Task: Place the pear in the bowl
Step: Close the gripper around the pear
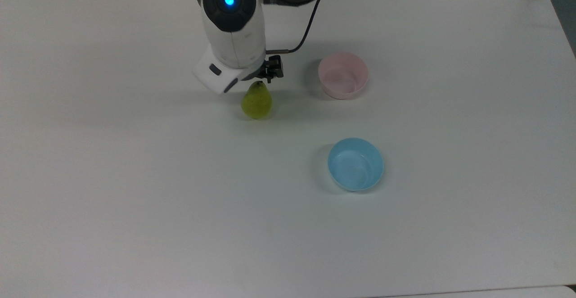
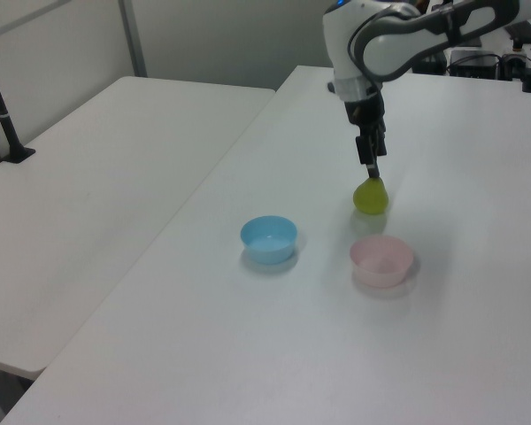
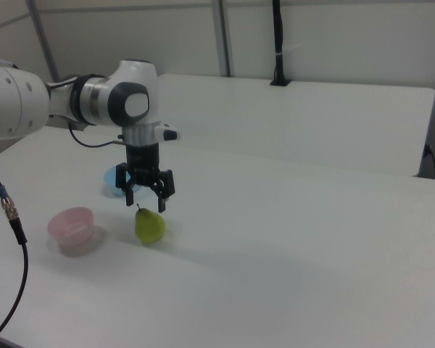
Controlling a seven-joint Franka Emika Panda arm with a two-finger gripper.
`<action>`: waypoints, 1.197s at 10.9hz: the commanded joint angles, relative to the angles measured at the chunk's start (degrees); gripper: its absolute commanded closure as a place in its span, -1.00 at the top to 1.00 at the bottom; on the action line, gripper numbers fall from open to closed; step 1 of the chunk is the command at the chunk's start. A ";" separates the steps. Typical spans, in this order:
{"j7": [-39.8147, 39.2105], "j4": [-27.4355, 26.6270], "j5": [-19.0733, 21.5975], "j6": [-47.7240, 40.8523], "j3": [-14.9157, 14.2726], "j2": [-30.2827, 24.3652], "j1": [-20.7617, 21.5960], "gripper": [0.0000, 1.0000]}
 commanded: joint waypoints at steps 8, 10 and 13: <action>0.09 -2.19 -6.24 3.55 -0.58 5.03 3.19 0.32; 1.75 -2.19 -6.24 4.16 -0.58 5.03 3.19 -0.22; 1.76 -1.93 -6.16 3.38 -0.67 1.72 2.93 -0.41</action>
